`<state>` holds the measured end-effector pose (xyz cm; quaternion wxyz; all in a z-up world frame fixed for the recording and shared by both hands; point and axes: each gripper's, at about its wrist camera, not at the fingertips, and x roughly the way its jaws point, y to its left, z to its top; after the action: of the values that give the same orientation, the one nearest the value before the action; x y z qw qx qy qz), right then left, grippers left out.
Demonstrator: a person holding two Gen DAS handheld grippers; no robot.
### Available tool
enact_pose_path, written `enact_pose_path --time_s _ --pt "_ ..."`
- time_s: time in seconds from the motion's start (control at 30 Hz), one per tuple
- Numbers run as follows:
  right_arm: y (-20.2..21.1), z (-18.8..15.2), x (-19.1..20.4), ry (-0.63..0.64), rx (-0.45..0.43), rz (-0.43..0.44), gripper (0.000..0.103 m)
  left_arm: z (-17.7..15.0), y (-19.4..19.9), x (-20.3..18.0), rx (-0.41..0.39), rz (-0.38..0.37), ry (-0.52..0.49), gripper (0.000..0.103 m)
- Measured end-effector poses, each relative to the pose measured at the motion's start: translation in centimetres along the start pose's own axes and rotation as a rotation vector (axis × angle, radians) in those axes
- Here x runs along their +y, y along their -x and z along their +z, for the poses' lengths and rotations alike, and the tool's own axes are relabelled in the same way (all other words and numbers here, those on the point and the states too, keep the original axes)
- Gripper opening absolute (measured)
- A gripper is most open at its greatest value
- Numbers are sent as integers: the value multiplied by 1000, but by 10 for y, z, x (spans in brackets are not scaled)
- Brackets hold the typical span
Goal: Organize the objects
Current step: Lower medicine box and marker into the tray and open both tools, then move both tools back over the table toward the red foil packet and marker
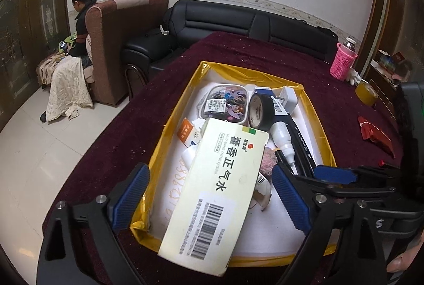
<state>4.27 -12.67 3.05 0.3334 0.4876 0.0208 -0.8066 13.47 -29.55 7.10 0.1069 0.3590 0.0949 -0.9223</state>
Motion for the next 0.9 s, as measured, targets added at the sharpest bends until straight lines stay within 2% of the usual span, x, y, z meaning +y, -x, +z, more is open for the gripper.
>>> enact_pose_path --time_s 0.07,0.2,0.53,0.7,0.83,0.87,0.9 --pt "7 -2 -2 -4 -22 6 70 1 4 0 -10 5 -3 95" --pt "25 -6 -3 1 -68 -8 75 2 15 -6 -34 9 -14 96" --pt "67 -17 -17 -3 -181 -52 91 5 39 -35 -85 28 -117 96" --pt "93 -23 -34 -5 -243 -125 95 6 46 -53 -96 29 -160 96" --pt "113 -28 -61 -31 -286 -196 97 6 49 -70 -96 26 -198 96" --pt "125 -31 -79 -57 -306 -232 97 6 49 -74 -96 27 -209 96" --pt "125 -31 -79 -57 -306 -232 97 7 48 -78 -96 26 -220 96"
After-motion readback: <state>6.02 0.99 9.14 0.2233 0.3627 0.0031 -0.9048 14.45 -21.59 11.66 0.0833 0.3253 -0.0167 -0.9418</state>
